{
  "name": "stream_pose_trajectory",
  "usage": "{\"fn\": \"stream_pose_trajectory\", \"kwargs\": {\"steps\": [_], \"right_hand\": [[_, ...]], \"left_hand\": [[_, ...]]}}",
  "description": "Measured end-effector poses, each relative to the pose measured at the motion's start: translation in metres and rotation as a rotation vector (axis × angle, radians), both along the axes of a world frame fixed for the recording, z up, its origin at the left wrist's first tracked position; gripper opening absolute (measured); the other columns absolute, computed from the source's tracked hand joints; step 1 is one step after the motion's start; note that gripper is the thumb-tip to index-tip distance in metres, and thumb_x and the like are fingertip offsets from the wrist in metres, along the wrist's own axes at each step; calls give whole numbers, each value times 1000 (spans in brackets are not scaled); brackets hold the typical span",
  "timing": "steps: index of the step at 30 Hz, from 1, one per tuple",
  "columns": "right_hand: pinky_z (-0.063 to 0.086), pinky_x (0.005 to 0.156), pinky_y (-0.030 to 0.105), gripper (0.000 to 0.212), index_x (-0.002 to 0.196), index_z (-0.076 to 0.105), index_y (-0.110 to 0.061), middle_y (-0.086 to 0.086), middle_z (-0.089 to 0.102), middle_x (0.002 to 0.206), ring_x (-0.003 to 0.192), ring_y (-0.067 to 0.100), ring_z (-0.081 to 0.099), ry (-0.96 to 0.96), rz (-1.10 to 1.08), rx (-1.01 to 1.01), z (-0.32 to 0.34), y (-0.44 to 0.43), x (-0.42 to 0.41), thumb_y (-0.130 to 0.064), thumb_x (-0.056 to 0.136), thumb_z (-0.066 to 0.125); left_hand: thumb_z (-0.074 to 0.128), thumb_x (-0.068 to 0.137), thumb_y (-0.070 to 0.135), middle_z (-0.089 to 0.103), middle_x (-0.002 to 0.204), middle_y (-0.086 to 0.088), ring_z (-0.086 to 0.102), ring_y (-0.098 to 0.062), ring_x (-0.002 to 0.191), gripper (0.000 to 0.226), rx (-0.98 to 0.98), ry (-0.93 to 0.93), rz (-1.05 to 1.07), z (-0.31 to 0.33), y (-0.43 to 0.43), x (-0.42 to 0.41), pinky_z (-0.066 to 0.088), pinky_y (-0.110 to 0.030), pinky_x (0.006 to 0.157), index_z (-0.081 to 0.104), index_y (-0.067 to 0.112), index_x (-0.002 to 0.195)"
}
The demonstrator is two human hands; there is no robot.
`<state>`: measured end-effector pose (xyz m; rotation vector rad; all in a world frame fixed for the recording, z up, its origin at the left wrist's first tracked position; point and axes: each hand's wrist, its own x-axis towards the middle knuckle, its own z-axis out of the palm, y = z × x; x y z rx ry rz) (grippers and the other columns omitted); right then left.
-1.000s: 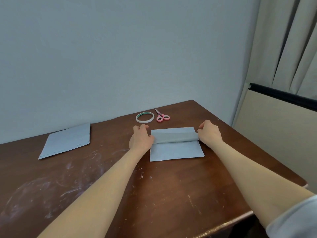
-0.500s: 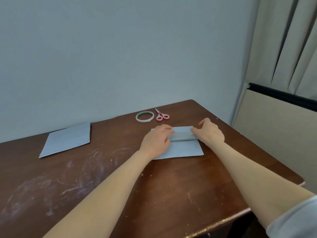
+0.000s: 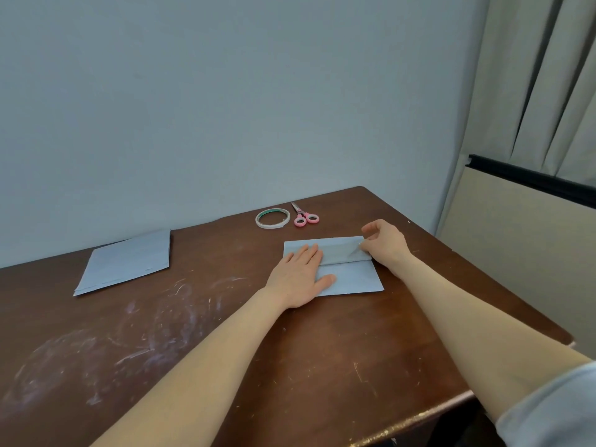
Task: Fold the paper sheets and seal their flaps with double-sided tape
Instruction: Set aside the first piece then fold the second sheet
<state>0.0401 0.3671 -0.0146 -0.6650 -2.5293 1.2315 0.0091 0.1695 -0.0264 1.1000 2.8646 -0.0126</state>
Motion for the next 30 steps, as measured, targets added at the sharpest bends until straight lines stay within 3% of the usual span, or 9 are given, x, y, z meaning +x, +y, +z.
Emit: {"fn": "stream_pose_trajectory", "kwargs": {"steps": [6, 10, 16, 19, 22, 25, 28, 30], "right_hand": [[45, 73, 31, 35, 124, 51, -23, 2, 60, 118, 95, 19, 54, -125, -65, 133, -5, -6, -5, -20, 90, 57], [45, 75, 32, 33, 124, 51, -24, 2, 60, 117, 102, 22, 57, -151, -81, 152, -7, -8, -7, -23, 91, 56], [47, 73, 32, 27, 119, 50, -21, 5, 60, 113, 95, 22, 57, -144, -106, 164, -8, -7, -5, -17, 93, 52], [44, 75, 33, 28, 120, 51, -21, 4, 56, 119, 102, 22, 53, -89, -118, 305, -6, -12, 0, -11, 94, 47], [42, 83, 32, 30, 118, 60, -19, 2, 53, 124, 116, 20, 48, 70, 16, 520, -1, -24, 6, -10, 94, 43], [44, 93, 34, 35, 120, 63, -21, -1, 57, 128, 117, 22, 52, 35, 265, 562, -7, -43, 11, -15, 95, 39], [37, 105, 34, 43, 142, 44, -23, -4, 42, 149, 133, 18, 43, -75, 412, 589, -20, -51, 24, -25, 102, 29], [35, 107, 34, 43, 144, 39, -22, -5, 39, 150, 137, 18, 39, -82, 421, 603, -21, -50, 31, -33, 104, 26]], "left_hand": [[27, 97, 56, 0, 161, -3, -2, -16, 149, 74, 17, 139, -11, 2, 3, 1, 4, -36, 121, 8, 12, 153], [22, 99, 52, -4, 161, 4, -6, -12, 148, 65, -14, 43, -133, 1, 11, 4, -2, -35, 121, 1, 22, 153], [18, 99, 54, -7, 161, 4, -6, -13, 148, 62, -28, -33, -132, -4, 12, 1, -3, -37, 121, 0, 29, 152], [18, 99, 54, -8, 161, 4, -6, -14, 148, 61, -47, -42, -133, -3, 13, 0, -2, -39, 121, -1, 31, 152], [19, 99, 54, -6, 161, 3, -6, -14, 148, 61, -36, -56, -134, -3, 14, -1, -1, -40, 121, 1, 31, 152], [18, 99, 54, 2, 161, 3, 0, -14, 148, 60, 2, -38, -156, -6, 13, -3, 4, -41, 121, 8, 29, 152], [16, 100, 50, 5, 162, 2, 2, -13, 148, 60, 0, -25, -148, -7, 13, -1, 7, -40, 120, 12, 23, 153], [15, 101, 48, 1, 162, 1, -1, -13, 149, 60, -20, -28, -128, -4, 14, 4, 3, -38, 121, 7, 21, 154]]}}
